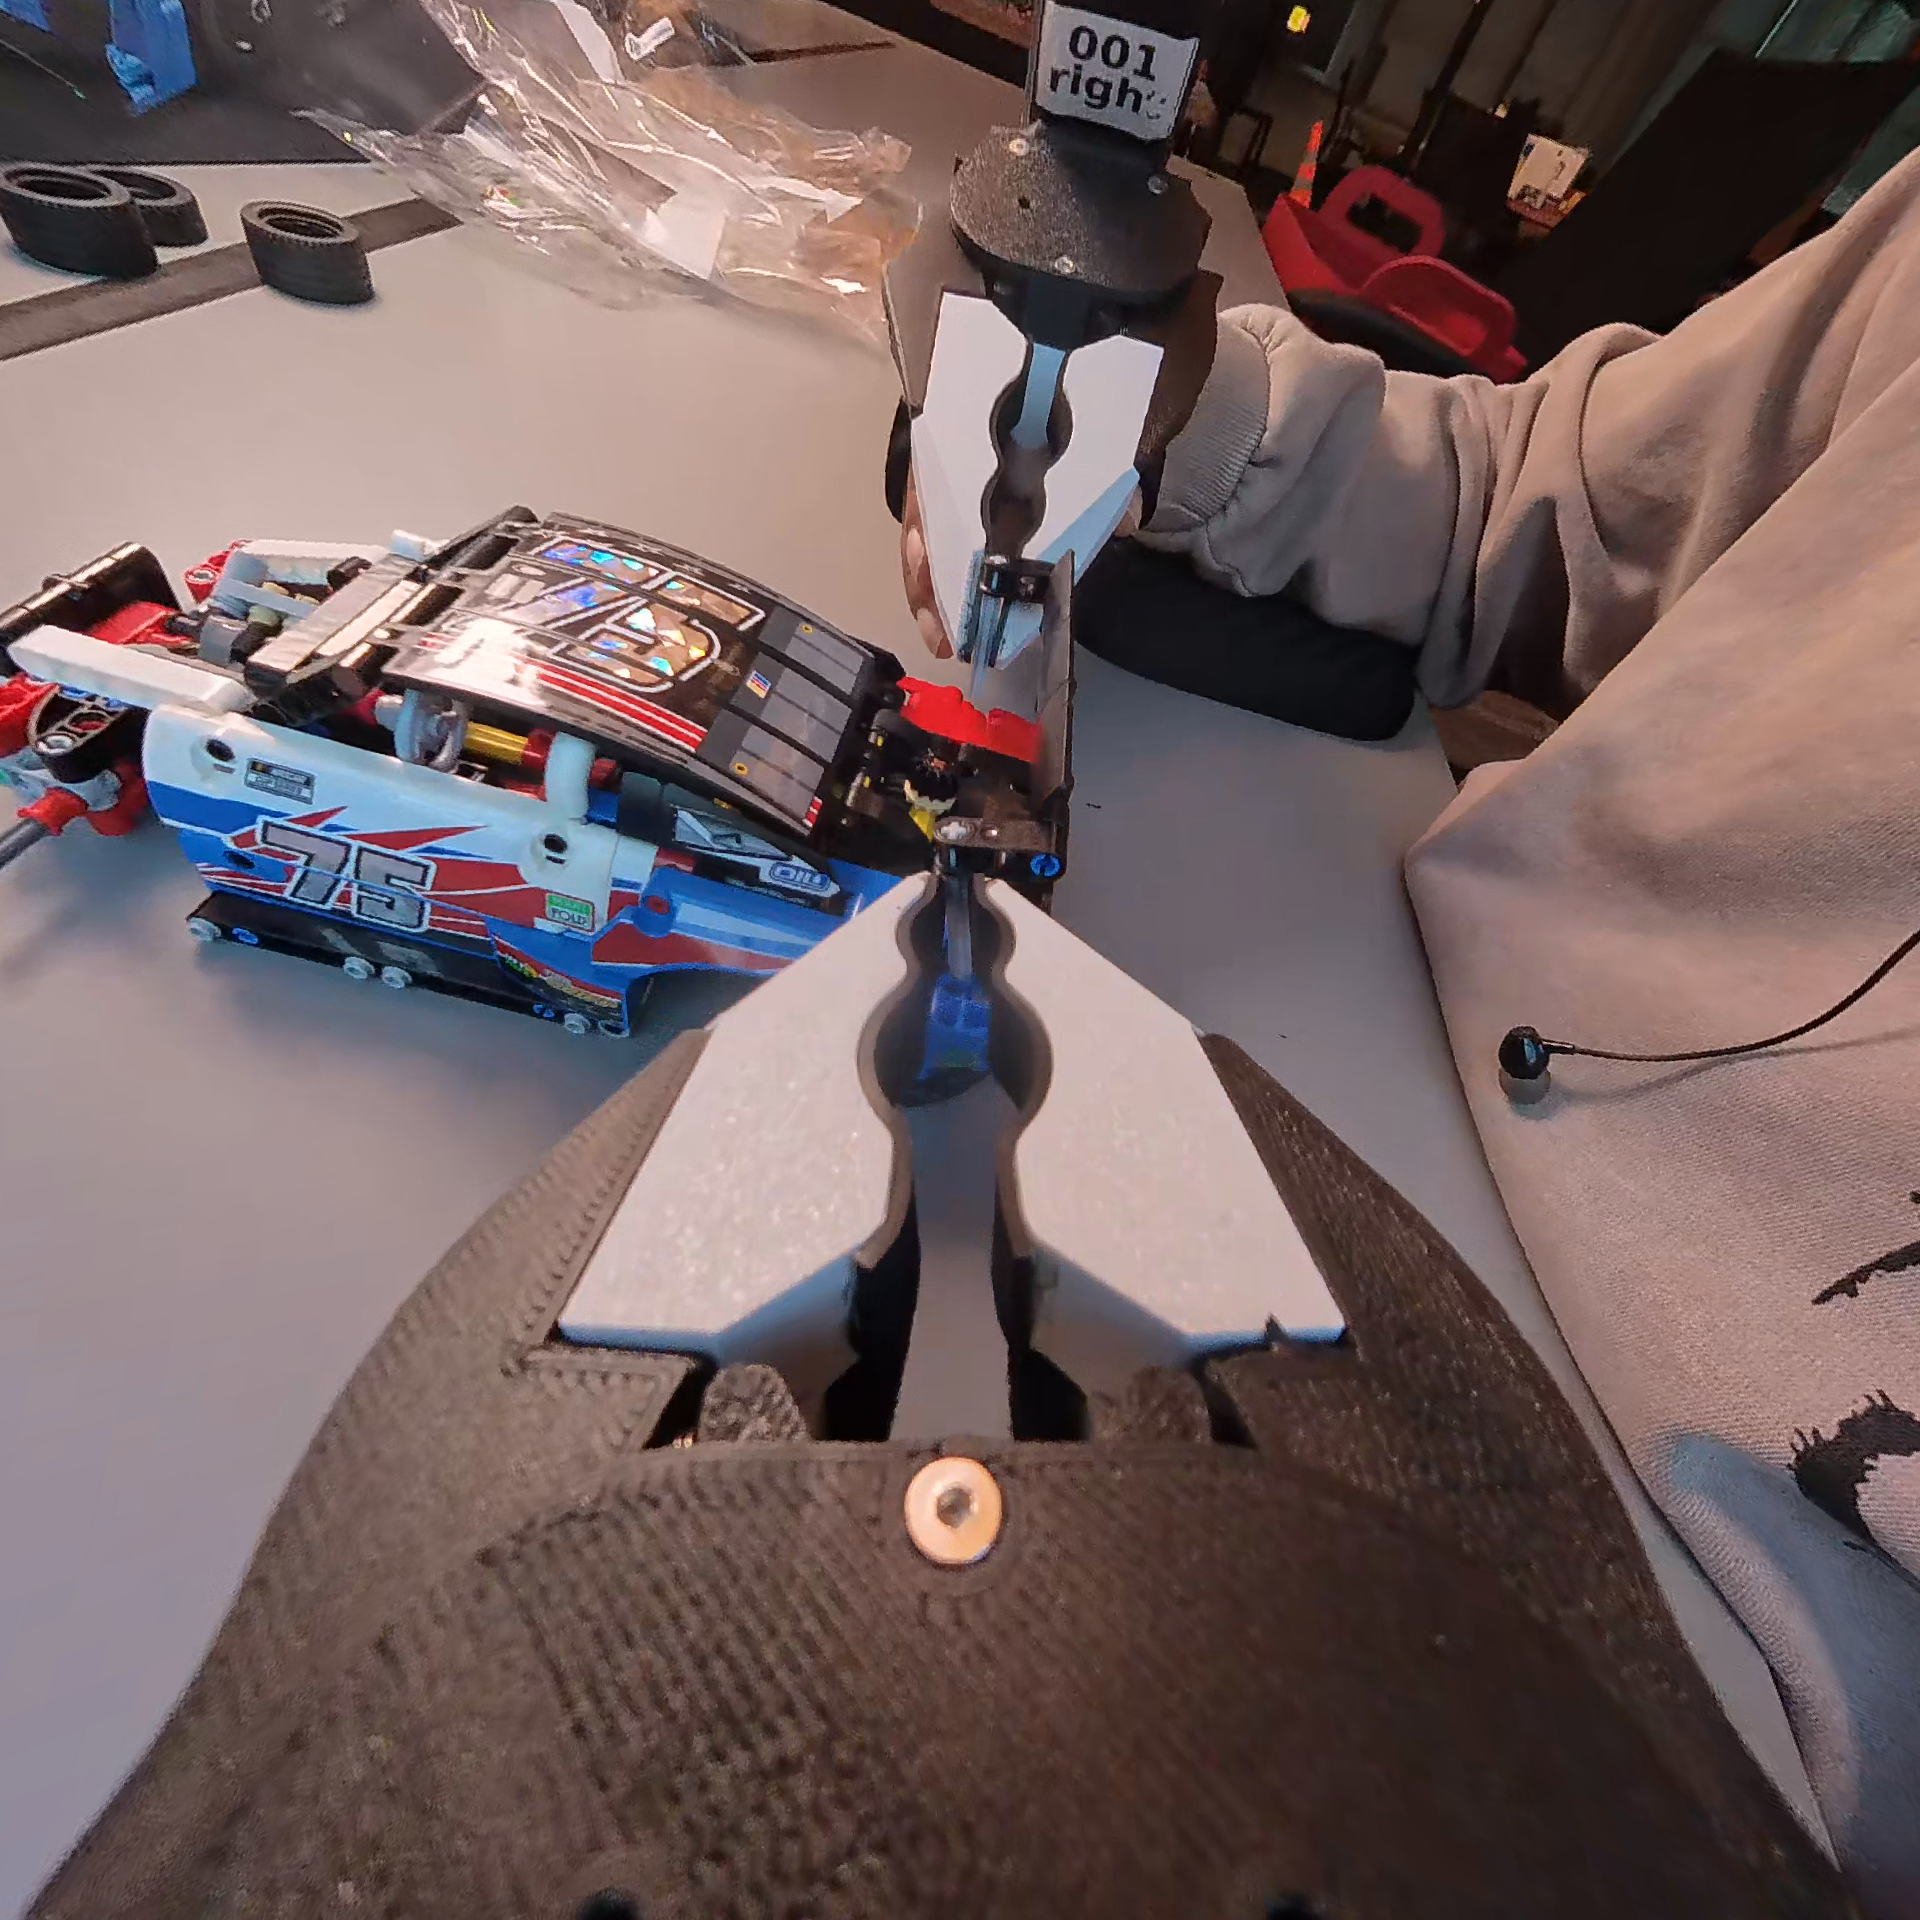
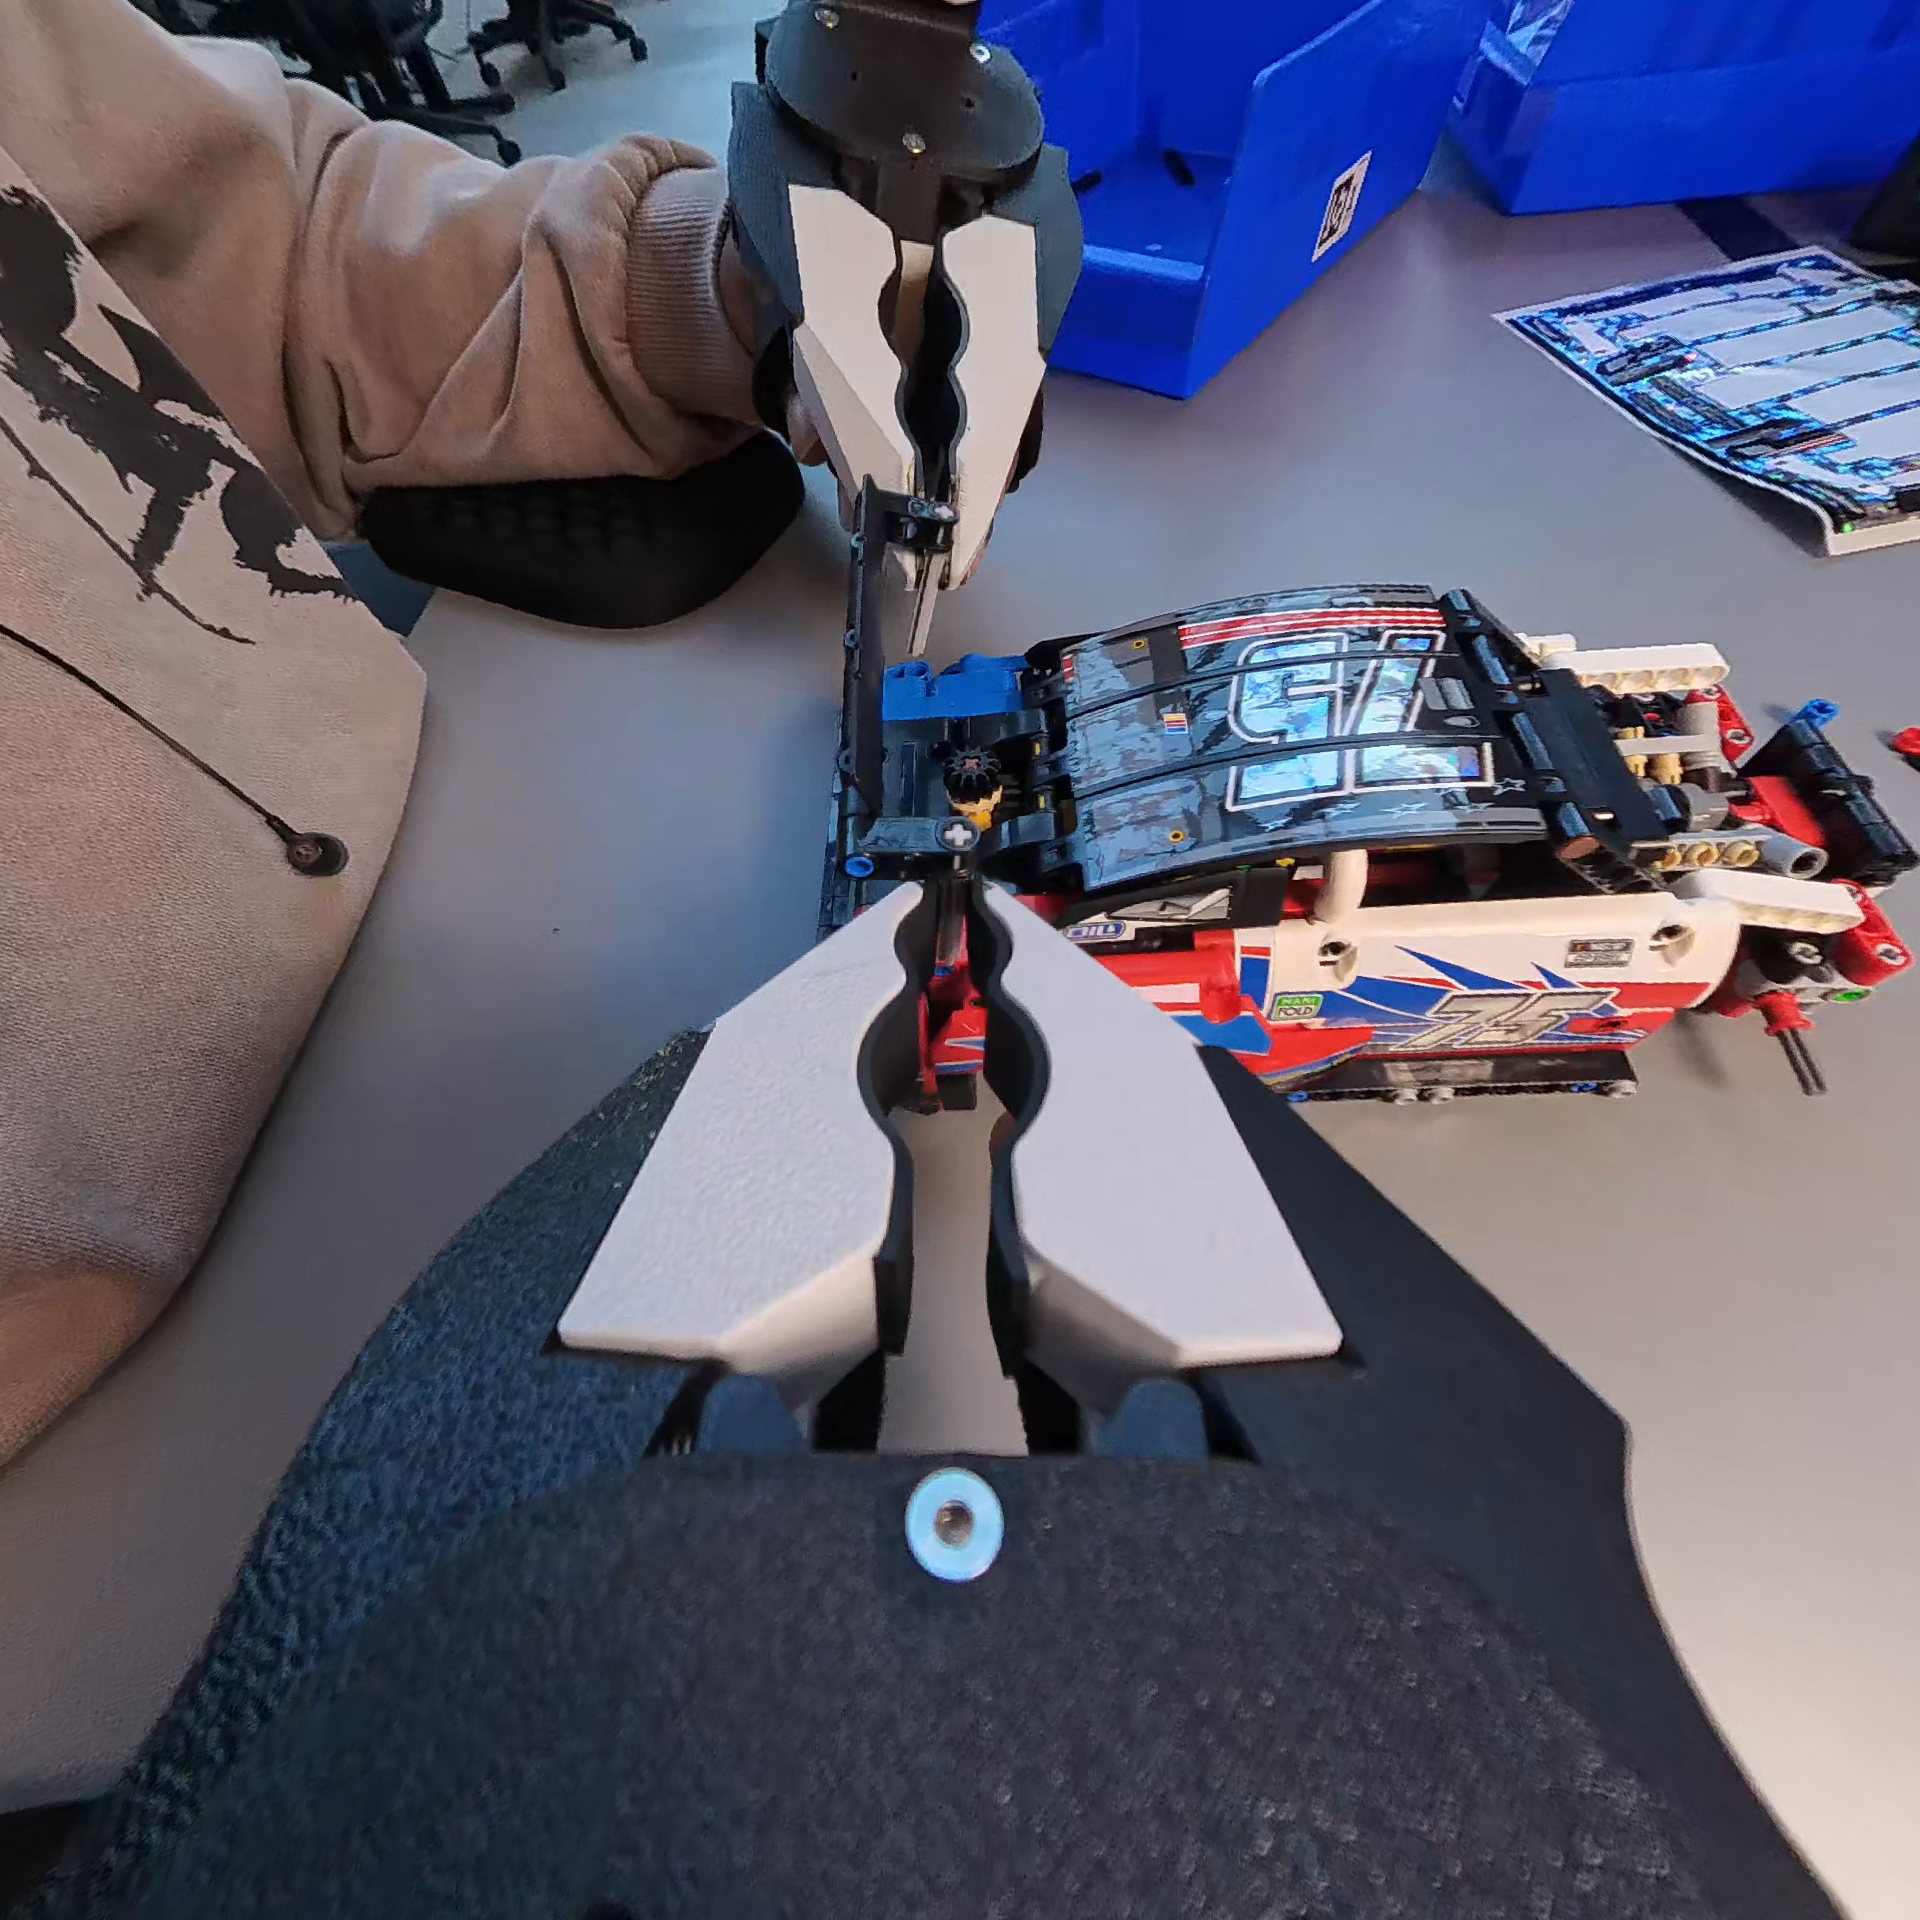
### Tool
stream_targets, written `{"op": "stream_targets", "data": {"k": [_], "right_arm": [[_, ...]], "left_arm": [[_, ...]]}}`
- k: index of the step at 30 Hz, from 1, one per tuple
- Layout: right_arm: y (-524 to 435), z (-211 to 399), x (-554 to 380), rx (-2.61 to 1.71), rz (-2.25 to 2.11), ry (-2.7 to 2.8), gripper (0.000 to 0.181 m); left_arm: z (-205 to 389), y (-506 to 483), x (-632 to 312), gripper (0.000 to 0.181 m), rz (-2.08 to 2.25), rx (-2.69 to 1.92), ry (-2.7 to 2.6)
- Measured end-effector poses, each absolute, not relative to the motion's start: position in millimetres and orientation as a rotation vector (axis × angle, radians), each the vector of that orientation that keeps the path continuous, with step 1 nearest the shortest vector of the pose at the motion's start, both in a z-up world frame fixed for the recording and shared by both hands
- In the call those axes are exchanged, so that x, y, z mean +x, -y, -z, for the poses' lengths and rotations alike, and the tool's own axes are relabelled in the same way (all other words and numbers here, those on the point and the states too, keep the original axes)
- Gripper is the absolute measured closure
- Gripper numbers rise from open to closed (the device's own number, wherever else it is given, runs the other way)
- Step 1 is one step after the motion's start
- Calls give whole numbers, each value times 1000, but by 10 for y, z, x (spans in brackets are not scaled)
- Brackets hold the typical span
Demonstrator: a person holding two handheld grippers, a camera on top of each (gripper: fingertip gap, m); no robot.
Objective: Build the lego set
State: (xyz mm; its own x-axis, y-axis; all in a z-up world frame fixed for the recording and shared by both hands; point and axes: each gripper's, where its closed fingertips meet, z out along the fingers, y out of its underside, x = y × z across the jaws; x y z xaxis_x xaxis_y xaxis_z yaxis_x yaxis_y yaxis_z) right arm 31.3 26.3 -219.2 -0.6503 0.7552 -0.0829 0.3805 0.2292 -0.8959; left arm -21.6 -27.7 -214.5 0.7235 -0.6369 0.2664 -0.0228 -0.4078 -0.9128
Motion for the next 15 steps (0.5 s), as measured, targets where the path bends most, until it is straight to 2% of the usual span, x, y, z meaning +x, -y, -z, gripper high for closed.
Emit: {"op": "stream_targets", "data": {"k": [15], "right_arm": [[-248, 2257, 352, -1056, -1351, 2177, 180]], "left_arm": [[2264, 297, -183, 179, 624, -1910, -610]]}}
